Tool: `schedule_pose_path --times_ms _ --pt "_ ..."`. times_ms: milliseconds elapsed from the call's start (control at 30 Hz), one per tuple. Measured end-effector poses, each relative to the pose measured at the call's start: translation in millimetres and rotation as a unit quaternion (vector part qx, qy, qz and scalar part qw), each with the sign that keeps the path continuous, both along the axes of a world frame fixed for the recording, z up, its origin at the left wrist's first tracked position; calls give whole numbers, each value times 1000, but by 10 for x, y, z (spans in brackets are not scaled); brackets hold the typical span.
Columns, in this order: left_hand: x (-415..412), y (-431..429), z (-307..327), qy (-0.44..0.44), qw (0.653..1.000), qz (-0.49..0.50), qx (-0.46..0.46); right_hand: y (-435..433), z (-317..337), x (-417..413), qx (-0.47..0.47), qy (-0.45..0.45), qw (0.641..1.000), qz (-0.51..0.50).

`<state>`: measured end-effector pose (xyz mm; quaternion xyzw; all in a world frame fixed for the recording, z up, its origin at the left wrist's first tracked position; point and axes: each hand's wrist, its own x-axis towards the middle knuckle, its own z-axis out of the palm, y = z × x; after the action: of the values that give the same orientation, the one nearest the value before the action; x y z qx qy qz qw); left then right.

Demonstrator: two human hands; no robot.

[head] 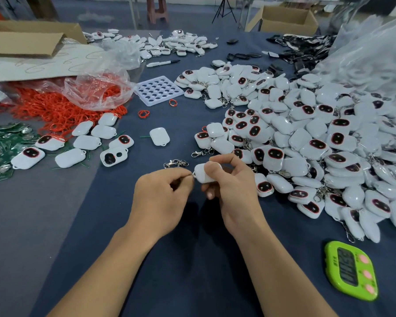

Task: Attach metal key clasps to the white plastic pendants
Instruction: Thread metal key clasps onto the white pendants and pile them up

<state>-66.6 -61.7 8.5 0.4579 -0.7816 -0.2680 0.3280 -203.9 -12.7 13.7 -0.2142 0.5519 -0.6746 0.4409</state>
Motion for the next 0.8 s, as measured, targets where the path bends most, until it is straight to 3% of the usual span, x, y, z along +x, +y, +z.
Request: schedule_pose_path --times_ms 100,233,333,433,600,800 --pt "-6 -51 35 133 982 -16 132 -28 32 15 -14 -80 996 22" --pt "-30 -59 63 204 956 -58 203 -25 40 4 -23 -152 987 37" --pt "-38 -52 40 185 972 -41 138 -21 36 -5 -26 -169 985 34" --pt "-29 -24 15 92 995 -9 36 -25 45 -23 -11 -159 987 25" --pt "-34 52 37 8 993 32 -114 3 53 -37 2 -122 992 35" --pt "-46 104 7 12 984 86 -158 -1 38 -12 16 -88 995 39"
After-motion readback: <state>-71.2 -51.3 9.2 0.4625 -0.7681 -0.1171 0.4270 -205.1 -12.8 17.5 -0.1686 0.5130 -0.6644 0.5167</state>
